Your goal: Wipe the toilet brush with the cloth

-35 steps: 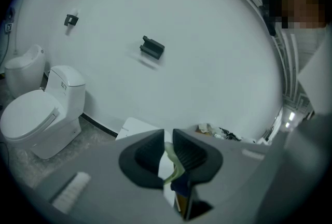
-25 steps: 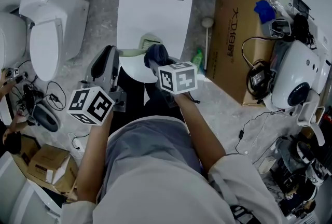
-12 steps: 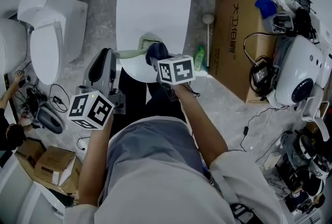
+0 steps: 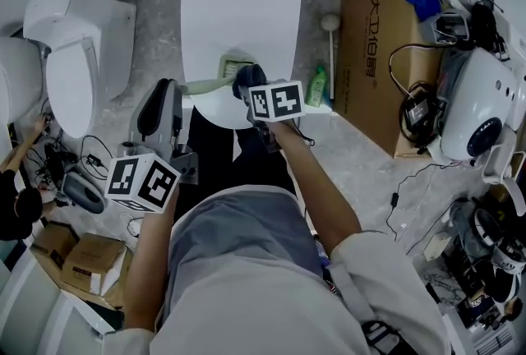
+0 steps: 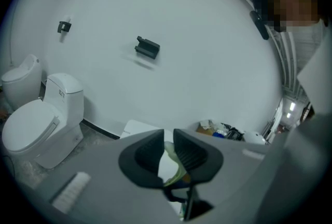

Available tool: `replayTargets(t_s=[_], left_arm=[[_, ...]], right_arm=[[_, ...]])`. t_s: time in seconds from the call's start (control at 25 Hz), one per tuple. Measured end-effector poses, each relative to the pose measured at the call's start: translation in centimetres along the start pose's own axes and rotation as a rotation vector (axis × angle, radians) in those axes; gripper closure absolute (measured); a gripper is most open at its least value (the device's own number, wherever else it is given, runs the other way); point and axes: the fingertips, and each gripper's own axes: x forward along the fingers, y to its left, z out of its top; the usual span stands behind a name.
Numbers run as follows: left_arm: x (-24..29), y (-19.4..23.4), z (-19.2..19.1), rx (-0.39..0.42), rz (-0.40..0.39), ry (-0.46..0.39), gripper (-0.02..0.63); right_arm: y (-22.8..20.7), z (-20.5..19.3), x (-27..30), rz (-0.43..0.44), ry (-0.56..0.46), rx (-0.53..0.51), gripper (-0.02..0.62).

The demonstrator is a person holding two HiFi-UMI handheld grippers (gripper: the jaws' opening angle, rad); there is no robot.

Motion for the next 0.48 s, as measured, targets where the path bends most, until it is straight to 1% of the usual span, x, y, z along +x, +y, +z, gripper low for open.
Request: replayTargets(t_s=[0.48], left_arm=[[0.8,0.1,0.1,0.021,-0.035,0.033,0.606]], right_arm=[[-2.7,0.0,3.6,-0.034,0.046,0.059,0.499]])
